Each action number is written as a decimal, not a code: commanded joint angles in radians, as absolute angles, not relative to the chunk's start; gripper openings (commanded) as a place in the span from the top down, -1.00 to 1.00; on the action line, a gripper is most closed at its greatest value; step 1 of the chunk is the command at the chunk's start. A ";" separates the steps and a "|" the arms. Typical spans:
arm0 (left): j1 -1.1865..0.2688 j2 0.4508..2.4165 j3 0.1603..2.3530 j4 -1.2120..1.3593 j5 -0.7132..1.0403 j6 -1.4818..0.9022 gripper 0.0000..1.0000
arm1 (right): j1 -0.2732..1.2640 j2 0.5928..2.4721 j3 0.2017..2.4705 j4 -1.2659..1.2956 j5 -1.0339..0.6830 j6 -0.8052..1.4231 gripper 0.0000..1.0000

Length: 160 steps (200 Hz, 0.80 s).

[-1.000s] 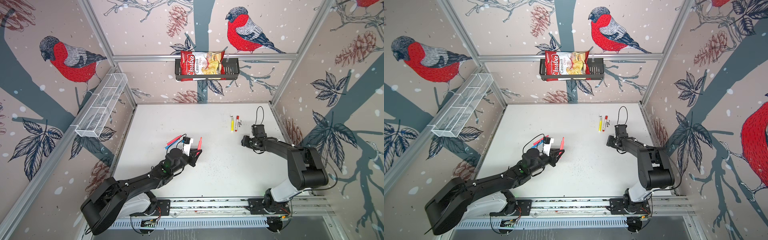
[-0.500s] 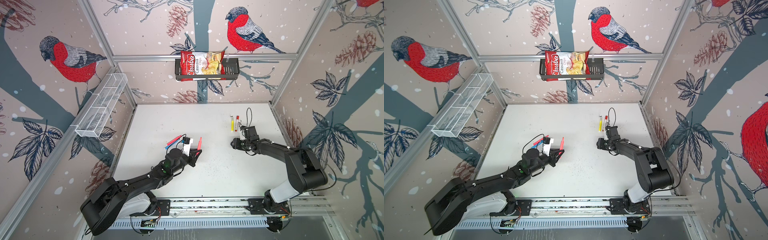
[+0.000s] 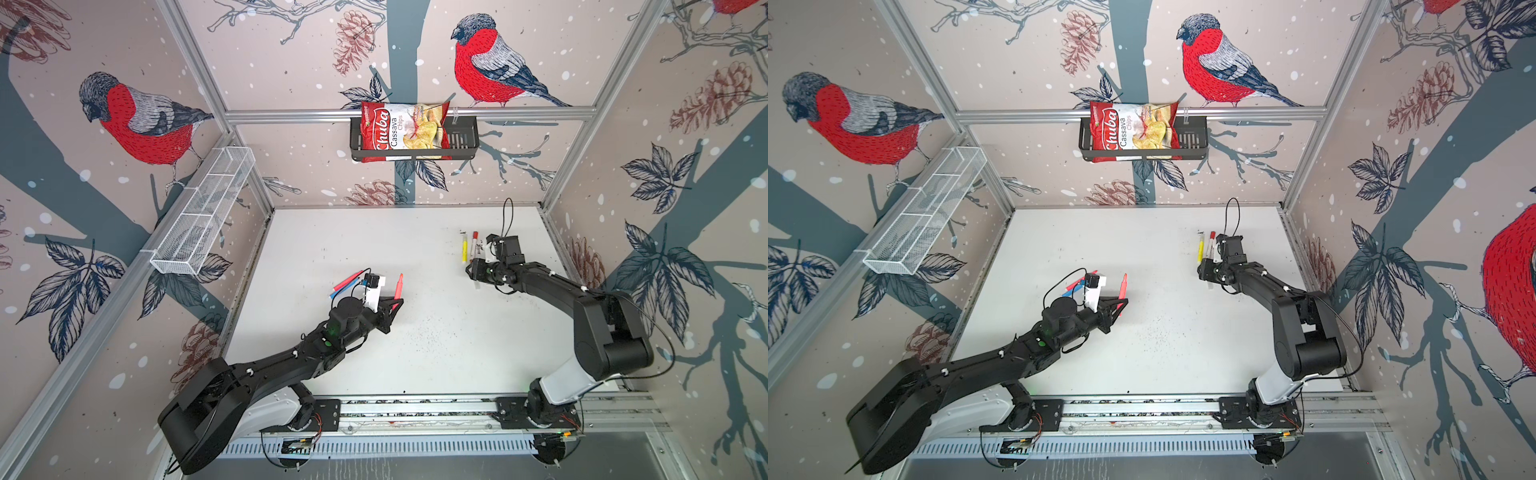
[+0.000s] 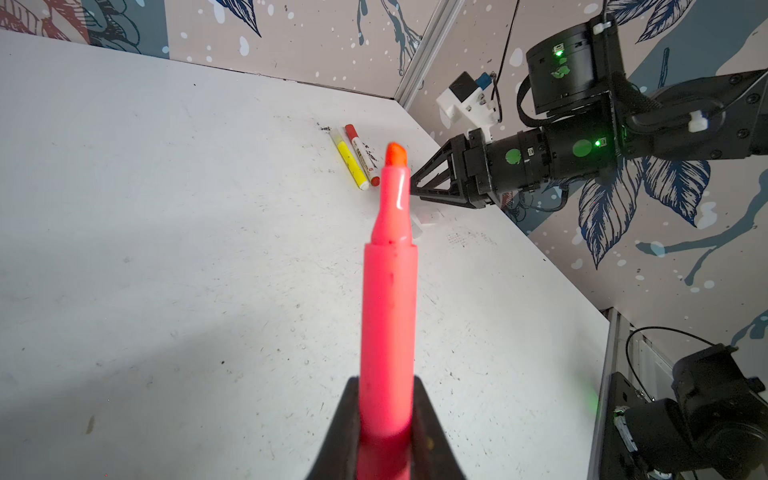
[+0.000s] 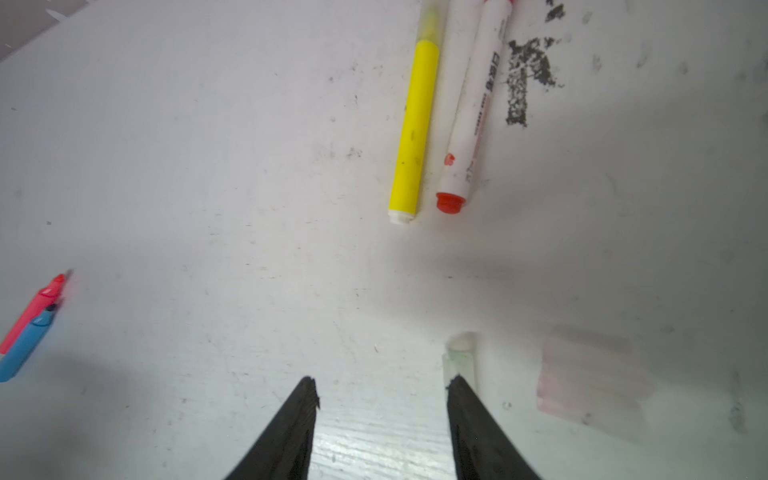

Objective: Insert the pens into the pen caps

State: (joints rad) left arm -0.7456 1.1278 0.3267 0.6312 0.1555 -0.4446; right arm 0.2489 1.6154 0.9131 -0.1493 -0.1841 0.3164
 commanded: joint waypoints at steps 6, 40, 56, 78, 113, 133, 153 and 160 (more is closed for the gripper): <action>-0.746 1.124 0.328 0.643 0.156 -0.434 1.00 | 0.266 1.643 0.922 -0.212 -0.102 0.283 -0.02; -0.744 1.137 0.335 0.644 0.161 -0.432 1.00 | 0.293 1.674 0.924 -0.227 -0.068 0.269 0.03; -0.745 1.142 0.339 0.647 0.163 -0.432 1.00 | 0.309 1.691 0.928 -0.224 -0.068 0.261 0.02; -0.745 1.146 0.344 0.647 0.167 -0.432 1.00 | 0.326 1.723 0.942 -0.219 -0.064 0.252 0.01; -0.746 1.142 0.337 0.640 0.161 -0.432 1.00 | 0.363 1.749 0.962 -0.209 -0.088 0.236 0.01; -0.745 1.138 0.330 0.643 0.156 -0.434 1.00 | 0.390 1.740 0.951 -0.185 -0.128 0.227 0.01; -0.745 1.138 0.328 0.641 0.155 -0.434 1.00 | 0.400 1.728 0.942 -0.167 -0.164 0.217 0.02; -0.746 1.138 0.329 0.641 0.155 -0.434 1.00 | 0.398 1.723 0.939 -0.162 -0.161 0.218 0.02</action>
